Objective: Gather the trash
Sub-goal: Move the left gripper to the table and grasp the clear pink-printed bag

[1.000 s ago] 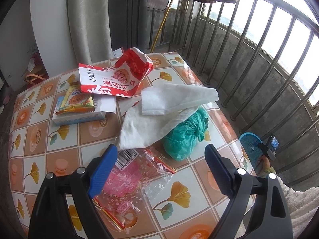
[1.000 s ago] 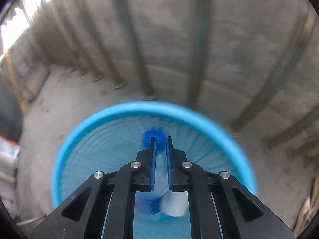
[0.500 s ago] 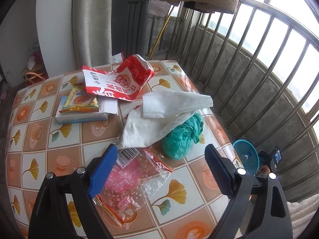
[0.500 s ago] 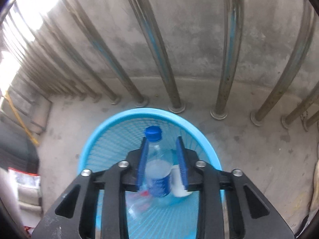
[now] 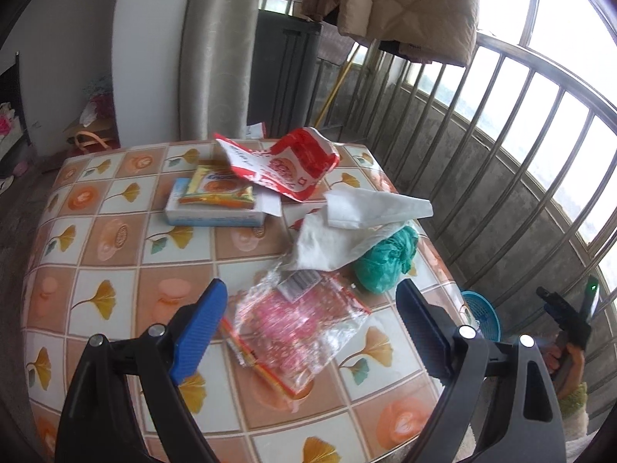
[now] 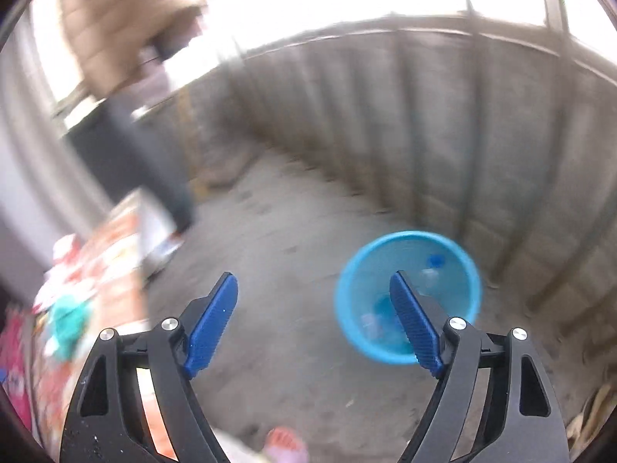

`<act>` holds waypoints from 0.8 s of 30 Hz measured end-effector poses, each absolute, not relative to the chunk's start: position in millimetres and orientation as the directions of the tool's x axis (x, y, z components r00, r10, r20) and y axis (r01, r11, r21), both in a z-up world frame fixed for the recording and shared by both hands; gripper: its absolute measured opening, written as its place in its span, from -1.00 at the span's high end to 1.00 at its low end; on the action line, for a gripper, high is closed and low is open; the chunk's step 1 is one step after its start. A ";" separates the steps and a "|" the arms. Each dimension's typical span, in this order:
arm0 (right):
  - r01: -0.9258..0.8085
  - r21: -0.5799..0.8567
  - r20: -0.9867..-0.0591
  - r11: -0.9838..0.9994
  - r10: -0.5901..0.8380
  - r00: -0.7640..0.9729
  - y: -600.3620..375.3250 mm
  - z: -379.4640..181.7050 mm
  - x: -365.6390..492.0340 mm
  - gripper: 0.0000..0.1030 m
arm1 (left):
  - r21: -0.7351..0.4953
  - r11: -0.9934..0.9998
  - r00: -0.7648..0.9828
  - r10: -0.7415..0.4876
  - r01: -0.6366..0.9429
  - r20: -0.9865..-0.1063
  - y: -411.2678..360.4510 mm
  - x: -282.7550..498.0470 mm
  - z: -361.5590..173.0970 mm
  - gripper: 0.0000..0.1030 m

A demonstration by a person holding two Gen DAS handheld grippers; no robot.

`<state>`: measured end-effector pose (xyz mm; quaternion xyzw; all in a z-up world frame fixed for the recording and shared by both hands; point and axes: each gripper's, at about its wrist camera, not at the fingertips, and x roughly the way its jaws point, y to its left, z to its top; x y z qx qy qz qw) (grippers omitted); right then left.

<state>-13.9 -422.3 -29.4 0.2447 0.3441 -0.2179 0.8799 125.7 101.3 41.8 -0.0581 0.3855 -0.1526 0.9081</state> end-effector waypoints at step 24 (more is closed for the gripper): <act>0.074 0.708 -0.649 0.702 0.606 0.461 -176.1 -54.0 119.6 0.18 | -0.617 0.787 0.496 -0.550 0.036 -0.672 168.5 139.6 -62.5 -0.27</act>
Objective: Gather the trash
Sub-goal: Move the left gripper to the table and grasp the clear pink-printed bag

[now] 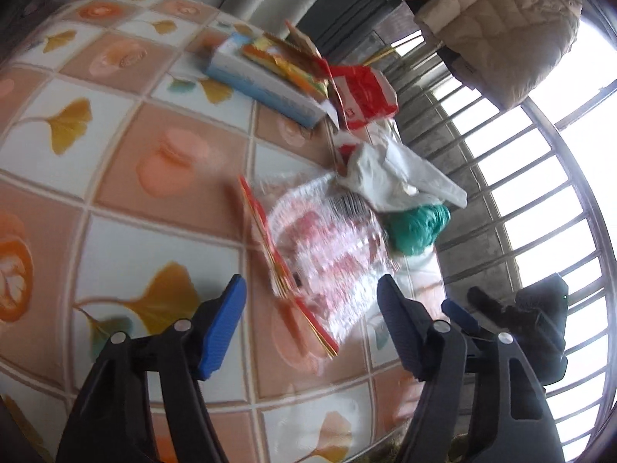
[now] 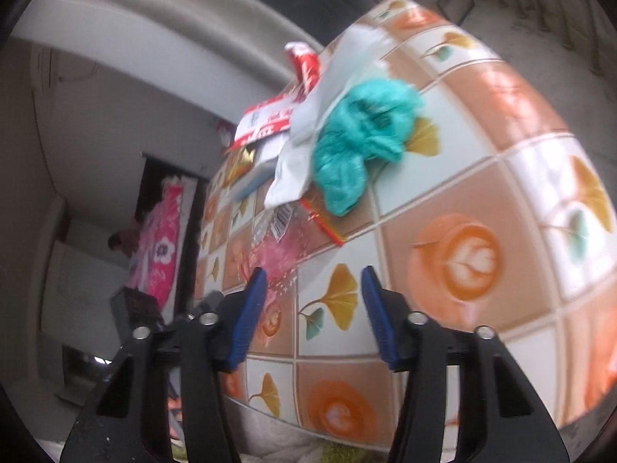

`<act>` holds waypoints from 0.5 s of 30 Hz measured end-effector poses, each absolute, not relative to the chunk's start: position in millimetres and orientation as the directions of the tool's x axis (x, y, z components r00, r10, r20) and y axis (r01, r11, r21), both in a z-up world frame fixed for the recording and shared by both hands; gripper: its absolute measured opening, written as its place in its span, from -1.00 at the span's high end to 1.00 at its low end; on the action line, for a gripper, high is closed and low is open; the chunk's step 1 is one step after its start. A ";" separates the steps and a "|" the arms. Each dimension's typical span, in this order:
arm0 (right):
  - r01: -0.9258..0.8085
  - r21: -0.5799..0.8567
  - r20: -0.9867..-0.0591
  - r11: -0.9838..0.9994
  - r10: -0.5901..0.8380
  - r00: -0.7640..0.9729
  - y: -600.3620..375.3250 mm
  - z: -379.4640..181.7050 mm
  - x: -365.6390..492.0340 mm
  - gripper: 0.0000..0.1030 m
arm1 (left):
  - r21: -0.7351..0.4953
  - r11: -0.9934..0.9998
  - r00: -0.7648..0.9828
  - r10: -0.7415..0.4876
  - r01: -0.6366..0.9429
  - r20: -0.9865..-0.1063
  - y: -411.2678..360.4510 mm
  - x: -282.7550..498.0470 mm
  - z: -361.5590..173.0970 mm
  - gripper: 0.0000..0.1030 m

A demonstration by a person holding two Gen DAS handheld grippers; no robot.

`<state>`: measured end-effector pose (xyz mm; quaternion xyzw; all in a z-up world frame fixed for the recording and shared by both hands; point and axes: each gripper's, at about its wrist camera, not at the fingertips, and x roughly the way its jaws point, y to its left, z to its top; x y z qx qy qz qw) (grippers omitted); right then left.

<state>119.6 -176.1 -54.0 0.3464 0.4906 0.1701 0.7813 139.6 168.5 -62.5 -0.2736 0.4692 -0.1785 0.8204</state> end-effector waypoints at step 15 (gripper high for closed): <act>0.043 0.626 -0.730 0.779 0.565 0.385 -126.5 -77.6 144.3 0.90 | -0.315 0.932 0.481 -0.363 0.182 -0.798 150.2 211.7 -63.8 -0.21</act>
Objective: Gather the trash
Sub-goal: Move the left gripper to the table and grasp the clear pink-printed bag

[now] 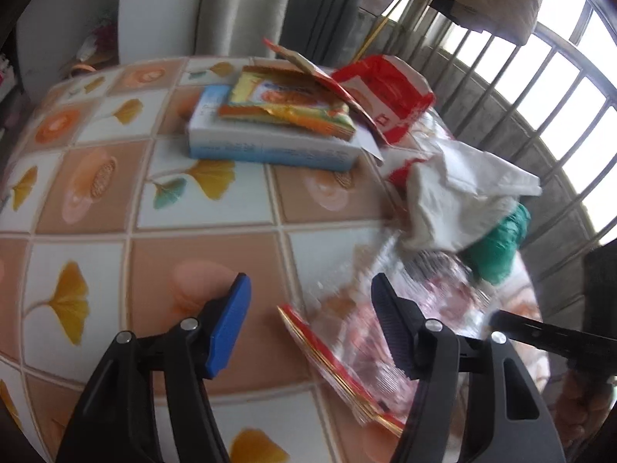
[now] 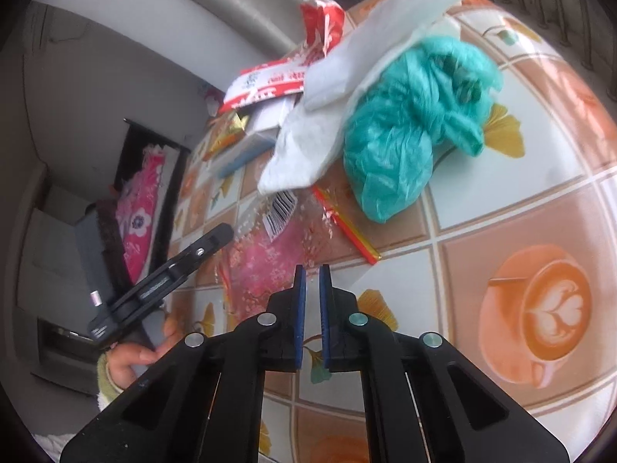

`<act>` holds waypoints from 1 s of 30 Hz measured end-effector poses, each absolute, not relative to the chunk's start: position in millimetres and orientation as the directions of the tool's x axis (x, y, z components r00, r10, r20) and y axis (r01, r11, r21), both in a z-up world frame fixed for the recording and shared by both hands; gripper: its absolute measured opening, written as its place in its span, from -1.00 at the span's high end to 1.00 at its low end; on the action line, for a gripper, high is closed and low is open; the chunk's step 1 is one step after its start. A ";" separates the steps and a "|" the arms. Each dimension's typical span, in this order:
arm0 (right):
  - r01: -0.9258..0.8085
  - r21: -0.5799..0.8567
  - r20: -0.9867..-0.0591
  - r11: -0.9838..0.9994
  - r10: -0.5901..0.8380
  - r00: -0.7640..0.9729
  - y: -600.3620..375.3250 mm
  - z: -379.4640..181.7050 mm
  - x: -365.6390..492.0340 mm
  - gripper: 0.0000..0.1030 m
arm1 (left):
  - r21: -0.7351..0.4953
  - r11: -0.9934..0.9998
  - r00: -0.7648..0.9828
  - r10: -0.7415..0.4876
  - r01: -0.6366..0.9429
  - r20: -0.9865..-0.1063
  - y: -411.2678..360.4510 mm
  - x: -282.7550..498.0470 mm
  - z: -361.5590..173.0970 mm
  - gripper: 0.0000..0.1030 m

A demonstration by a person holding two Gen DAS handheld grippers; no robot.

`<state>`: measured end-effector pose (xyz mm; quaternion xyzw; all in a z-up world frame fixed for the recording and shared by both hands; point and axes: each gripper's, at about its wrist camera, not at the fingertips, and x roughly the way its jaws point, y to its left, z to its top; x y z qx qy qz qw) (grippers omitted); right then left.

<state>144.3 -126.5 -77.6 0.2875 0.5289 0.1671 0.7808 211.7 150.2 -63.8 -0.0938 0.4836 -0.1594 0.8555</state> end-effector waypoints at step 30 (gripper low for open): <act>0.019 0.650 -0.721 0.760 0.609 0.332 -123.3 -96.1 143.6 1.00 | -0.824 0.566 0.399 -0.762 0.027 -0.510 161.5 181.9 -84.9 0.53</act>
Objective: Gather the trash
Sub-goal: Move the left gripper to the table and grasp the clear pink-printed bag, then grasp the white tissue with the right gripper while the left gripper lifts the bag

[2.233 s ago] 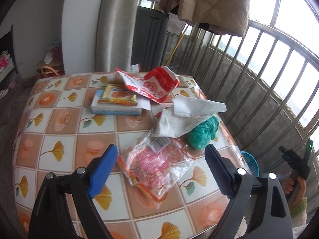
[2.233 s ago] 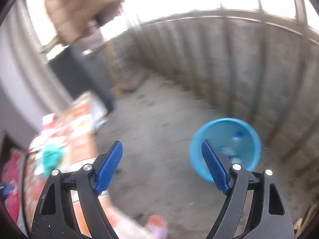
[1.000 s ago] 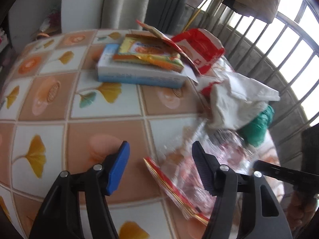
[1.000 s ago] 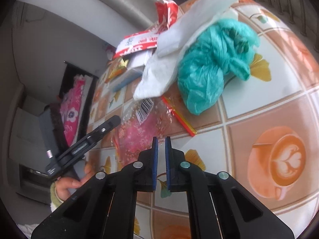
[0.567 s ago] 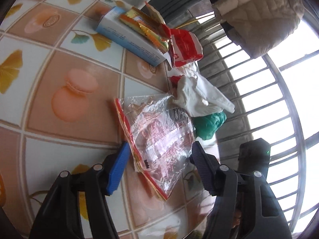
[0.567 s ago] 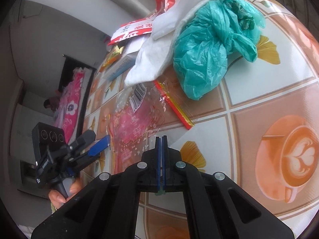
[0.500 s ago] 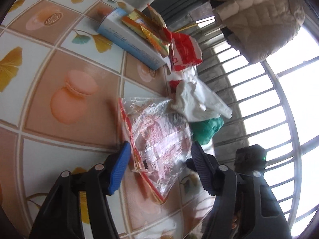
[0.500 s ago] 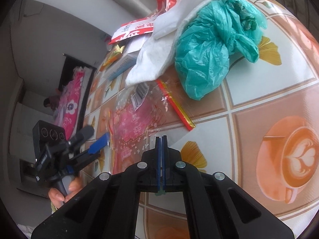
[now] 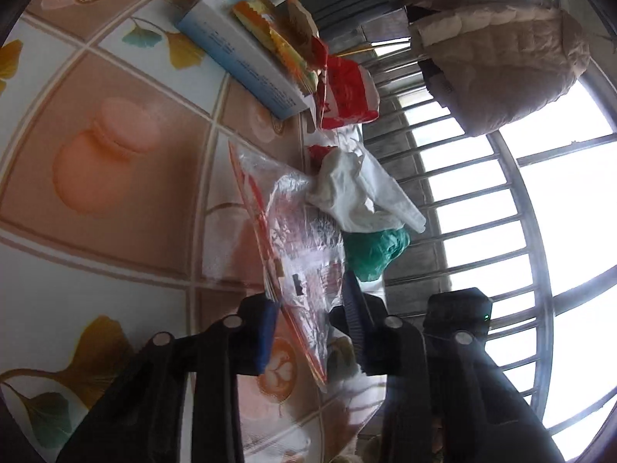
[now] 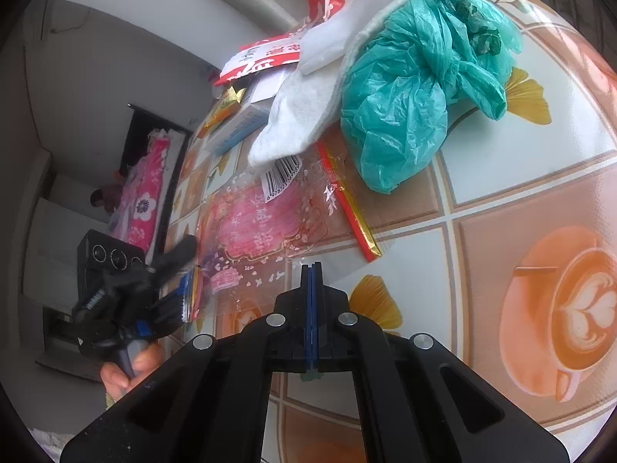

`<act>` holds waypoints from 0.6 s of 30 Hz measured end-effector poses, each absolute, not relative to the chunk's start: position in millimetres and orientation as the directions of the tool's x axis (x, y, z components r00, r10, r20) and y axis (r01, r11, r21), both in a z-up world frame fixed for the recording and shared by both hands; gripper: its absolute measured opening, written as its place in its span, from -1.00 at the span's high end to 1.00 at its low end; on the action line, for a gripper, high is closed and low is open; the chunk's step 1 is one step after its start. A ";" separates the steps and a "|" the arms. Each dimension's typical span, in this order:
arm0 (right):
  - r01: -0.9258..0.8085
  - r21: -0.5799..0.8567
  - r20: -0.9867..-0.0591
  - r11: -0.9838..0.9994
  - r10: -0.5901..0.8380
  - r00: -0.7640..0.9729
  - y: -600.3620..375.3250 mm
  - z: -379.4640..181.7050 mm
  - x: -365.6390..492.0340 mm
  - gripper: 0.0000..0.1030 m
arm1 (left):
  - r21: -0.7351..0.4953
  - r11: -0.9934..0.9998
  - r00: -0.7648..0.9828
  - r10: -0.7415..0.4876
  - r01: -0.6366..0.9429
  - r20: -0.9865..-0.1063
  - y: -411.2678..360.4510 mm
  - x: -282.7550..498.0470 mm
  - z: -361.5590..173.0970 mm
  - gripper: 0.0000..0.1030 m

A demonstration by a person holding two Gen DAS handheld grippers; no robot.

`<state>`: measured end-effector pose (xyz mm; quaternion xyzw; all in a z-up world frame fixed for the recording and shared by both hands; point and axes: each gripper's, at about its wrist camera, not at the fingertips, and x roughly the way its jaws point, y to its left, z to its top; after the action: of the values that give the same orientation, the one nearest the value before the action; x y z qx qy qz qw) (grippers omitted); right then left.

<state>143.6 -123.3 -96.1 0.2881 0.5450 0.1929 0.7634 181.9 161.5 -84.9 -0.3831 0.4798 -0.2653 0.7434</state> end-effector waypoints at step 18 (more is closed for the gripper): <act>0.152 0.619 -0.653 0.771 0.397 0.645 -241.8 -7.6 185.0 0.20 | -0.596 0.790 0.458 -0.588 0.146 -0.667 165.6 159.5 -60.7 0.85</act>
<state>185.0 -241.8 -7.6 0.3305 0.4150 0.0726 0.8445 159.5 165.6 -60.7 -0.2349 0.4702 -0.2233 0.8209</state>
